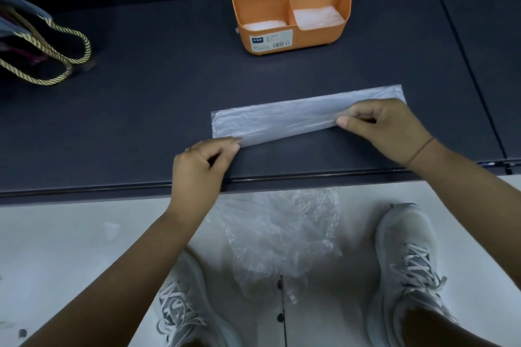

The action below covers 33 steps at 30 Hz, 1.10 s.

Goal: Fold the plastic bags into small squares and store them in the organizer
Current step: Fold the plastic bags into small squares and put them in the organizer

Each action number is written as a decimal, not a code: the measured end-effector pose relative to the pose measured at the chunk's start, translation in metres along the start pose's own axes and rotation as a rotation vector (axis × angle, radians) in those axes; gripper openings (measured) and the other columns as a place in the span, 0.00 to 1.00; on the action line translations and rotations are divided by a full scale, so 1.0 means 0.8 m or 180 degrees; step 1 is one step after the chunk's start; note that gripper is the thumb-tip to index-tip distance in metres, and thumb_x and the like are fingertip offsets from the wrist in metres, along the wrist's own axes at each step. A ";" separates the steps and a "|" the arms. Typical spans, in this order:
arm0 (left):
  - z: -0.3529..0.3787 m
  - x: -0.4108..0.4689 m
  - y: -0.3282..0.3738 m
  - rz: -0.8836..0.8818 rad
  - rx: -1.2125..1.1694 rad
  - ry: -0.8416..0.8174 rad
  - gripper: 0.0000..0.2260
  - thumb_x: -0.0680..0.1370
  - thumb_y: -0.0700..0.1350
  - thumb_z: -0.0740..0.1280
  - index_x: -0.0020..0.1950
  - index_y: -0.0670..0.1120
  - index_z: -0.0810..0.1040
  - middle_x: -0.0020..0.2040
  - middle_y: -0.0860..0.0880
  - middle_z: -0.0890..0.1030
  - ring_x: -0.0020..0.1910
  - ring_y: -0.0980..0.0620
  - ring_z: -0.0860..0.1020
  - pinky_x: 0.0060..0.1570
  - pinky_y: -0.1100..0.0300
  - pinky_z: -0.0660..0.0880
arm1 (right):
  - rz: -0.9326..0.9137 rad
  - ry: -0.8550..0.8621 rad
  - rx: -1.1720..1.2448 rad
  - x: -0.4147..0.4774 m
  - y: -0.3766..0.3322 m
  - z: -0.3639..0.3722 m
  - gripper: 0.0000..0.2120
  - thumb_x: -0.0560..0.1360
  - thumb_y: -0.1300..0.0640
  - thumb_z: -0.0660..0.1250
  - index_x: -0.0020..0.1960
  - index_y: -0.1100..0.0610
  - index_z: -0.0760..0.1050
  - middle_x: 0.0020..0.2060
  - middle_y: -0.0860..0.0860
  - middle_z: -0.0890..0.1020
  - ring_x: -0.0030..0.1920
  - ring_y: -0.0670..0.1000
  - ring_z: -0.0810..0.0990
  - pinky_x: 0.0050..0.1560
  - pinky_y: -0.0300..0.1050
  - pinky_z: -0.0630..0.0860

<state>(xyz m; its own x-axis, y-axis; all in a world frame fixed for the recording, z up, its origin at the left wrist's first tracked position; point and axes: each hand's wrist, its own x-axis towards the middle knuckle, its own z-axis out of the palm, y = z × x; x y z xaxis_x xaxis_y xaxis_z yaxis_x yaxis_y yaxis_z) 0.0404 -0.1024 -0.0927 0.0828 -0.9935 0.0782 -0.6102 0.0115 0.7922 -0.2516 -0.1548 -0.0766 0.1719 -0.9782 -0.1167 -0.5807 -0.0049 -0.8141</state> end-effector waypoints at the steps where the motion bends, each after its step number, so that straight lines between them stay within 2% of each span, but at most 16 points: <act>1: -0.003 0.004 0.005 -0.0344 -0.0279 0.0047 0.05 0.78 0.44 0.70 0.49 0.53 0.84 0.46 0.66 0.83 0.50 0.67 0.80 0.53 0.72 0.73 | 0.0153 0.0065 0.0127 0.005 0.000 0.000 0.06 0.75 0.59 0.70 0.40 0.53 0.81 0.40 0.43 0.83 0.40 0.33 0.78 0.47 0.24 0.70; 4: -0.005 0.022 0.013 -0.0818 -0.0595 0.0210 0.03 0.78 0.45 0.71 0.47 0.48 0.85 0.41 0.63 0.83 0.43 0.67 0.81 0.46 0.76 0.72 | 0.0438 0.0369 0.0338 0.016 -0.005 0.009 0.07 0.76 0.58 0.70 0.40 0.59 0.81 0.37 0.46 0.83 0.37 0.36 0.78 0.46 0.25 0.71; 7: -0.001 0.041 0.010 -0.0931 -0.0522 0.0376 0.05 0.78 0.46 0.71 0.43 0.48 0.84 0.37 0.60 0.82 0.36 0.68 0.78 0.41 0.76 0.70 | 0.0665 0.0680 0.0343 0.023 -0.004 0.021 0.08 0.76 0.55 0.70 0.40 0.58 0.80 0.36 0.48 0.84 0.37 0.40 0.81 0.49 0.32 0.75; 10: 0.006 0.054 0.005 -0.0894 -0.0276 0.0457 0.07 0.78 0.48 0.71 0.45 0.46 0.84 0.38 0.59 0.82 0.36 0.66 0.78 0.40 0.75 0.70 | 0.0772 0.0906 0.0087 0.030 -0.005 0.027 0.09 0.75 0.54 0.70 0.40 0.59 0.79 0.34 0.48 0.83 0.37 0.46 0.80 0.46 0.35 0.74; 12: 0.009 0.058 0.002 -0.0787 0.0005 0.0424 0.09 0.79 0.50 0.69 0.48 0.45 0.84 0.40 0.56 0.82 0.39 0.61 0.80 0.41 0.71 0.73 | 0.0795 0.0973 -0.0182 0.032 -0.007 0.029 0.08 0.75 0.54 0.70 0.40 0.57 0.78 0.34 0.48 0.81 0.38 0.47 0.79 0.44 0.37 0.73; 14: 0.013 0.062 -0.003 -0.0653 0.0304 0.0447 0.10 0.79 0.52 0.68 0.49 0.46 0.84 0.41 0.53 0.83 0.42 0.54 0.81 0.45 0.61 0.77 | 0.0811 0.1005 -0.0477 0.033 -0.009 0.031 0.07 0.75 0.54 0.70 0.41 0.56 0.78 0.34 0.48 0.80 0.39 0.48 0.78 0.44 0.38 0.71; 17: 0.017 0.071 -0.010 -0.0508 0.0713 0.0521 0.12 0.79 0.55 0.67 0.46 0.48 0.83 0.38 0.51 0.83 0.42 0.47 0.80 0.46 0.48 0.77 | 0.0805 0.1063 -0.0702 0.034 -0.009 0.033 0.07 0.76 0.54 0.68 0.41 0.55 0.76 0.33 0.46 0.78 0.41 0.49 0.78 0.45 0.42 0.75; 20: 0.017 0.079 -0.012 -0.0376 0.1060 0.0580 0.11 0.79 0.54 0.67 0.47 0.47 0.81 0.36 0.52 0.80 0.43 0.44 0.79 0.47 0.48 0.76 | 0.0813 0.1029 -0.0726 0.035 -0.009 0.033 0.04 0.76 0.55 0.68 0.47 0.54 0.74 0.36 0.45 0.77 0.44 0.49 0.78 0.46 0.41 0.73; 21: 0.016 0.079 -0.011 -0.0309 0.1151 0.0648 0.11 0.79 0.53 0.68 0.50 0.46 0.81 0.37 0.51 0.79 0.45 0.44 0.78 0.48 0.49 0.74 | 0.0813 0.1021 -0.0739 0.034 -0.009 0.032 0.06 0.75 0.55 0.68 0.50 0.54 0.74 0.41 0.47 0.77 0.45 0.50 0.77 0.46 0.40 0.72; 23: 0.013 0.077 -0.009 -0.0086 0.1399 0.0854 0.12 0.78 0.50 0.68 0.57 0.44 0.79 0.47 0.47 0.79 0.52 0.42 0.76 0.51 0.51 0.69 | 0.0761 0.1098 -0.0849 0.030 -0.011 0.031 0.15 0.73 0.55 0.70 0.58 0.55 0.73 0.54 0.52 0.74 0.48 0.49 0.74 0.48 0.38 0.69; 25: 0.016 0.070 0.000 0.0402 0.1546 0.0906 0.15 0.79 0.47 0.65 0.63 0.43 0.77 0.60 0.43 0.77 0.61 0.41 0.73 0.58 0.51 0.66 | 0.0202 0.1365 -0.1096 0.025 -0.021 0.035 0.20 0.72 0.55 0.70 0.62 0.57 0.73 0.59 0.57 0.70 0.52 0.54 0.74 0.55 0.42 0.70; 26: 0.021 0.067 0.006 0.0739 0.1577 0.0751 0.17 0.80 0.46 0.62 0.66 0.41 0.76 0.65 0.42 0.76 0.66 0.41 0.71 0.63 0.50 0.64 | -0.0212 0.1364 -0.1286 0.024 -0.027 0.041 0.21 0.71 0.55 0.68 0.62 0.58 0.73 0.60 0.60 0.70 0.55 0.58 0.74 0.58 0.48 0.71; 28: 0.037 0.057 0.017 0.1254 0.1679 0.0102 0.22 0.81 0.47 0.55 0.72 0.38 0.70 0.73 0.40 0.70 0.74 0.41 0.65 0.73 0.49 0.56 | -0.0879 0.0847 -0.1610 0.025 -0.037 0.061 0.25 0.72 0.54 0.62 0.67 0.61 0.72 0.65 0.62 0.71 0.64 0.62 0.71 0.67 0.57 0.68; 29: 0.044 0.051 0.020 0.1327 0.1729 -0.0263 0.25 0.82 0.49 0.52 0.75 0.37 0.66 0.76 0.41 0.65 0.76 0.43 0.61 0.75 0.51 0.50 | -0.1063 0.0381 -0.1738 0.025 -0.040 0.074 0.27 0.75 0.52 0.58 0.71 0.62 0.68 0.70 0.61 0.69 0.70 0.61 0.67 0.72 0.56 0.61; 31: 0.052 0.042 0.017 0.1161 0.1881 -0.0799 0.31 0.81 0.56 0.44 0.79 0.39 0.56 0.80 0.42 0.55 0.79 0.48 0.50 0.76 0.58 0.38 | -0.1184 -0.0370 -0.2028 0.021 -0.038 0.097 0.31 0.79 0.46 0.47 0.77 0.61 0.57 0.77 0.56 0.59 0.77 0.55 0.55 0.77 0.50 0.47; 33: 0.051 0.036 0.002 0.0886 0.2137 -0.1082 0.35 0.78 0.61 0.38 0.80 0.42 0.47 0.81 0.45 0.47 0.78 0.53 0.41 0.73 0.63 0.30 | -0.1108 -0.0660 -0.2432 0.015 -0.026 0.105 0.36 0.76 0.39 0.38 0.79 0.58 0.49 0.78 0.52 0.51 0.78 0.51 0.47 0.76 0.48 0.40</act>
<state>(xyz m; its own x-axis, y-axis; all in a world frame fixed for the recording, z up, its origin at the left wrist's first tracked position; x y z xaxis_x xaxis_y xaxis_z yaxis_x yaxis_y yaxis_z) 0.0098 -0.1358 -0.1140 -0.3207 -0.9456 -0.0550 -0.9258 0.3007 0.2290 -0.1707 -0.1492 -0.1090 0.5377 -0.8379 -0.0938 -0.8311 -0.5081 -0.2259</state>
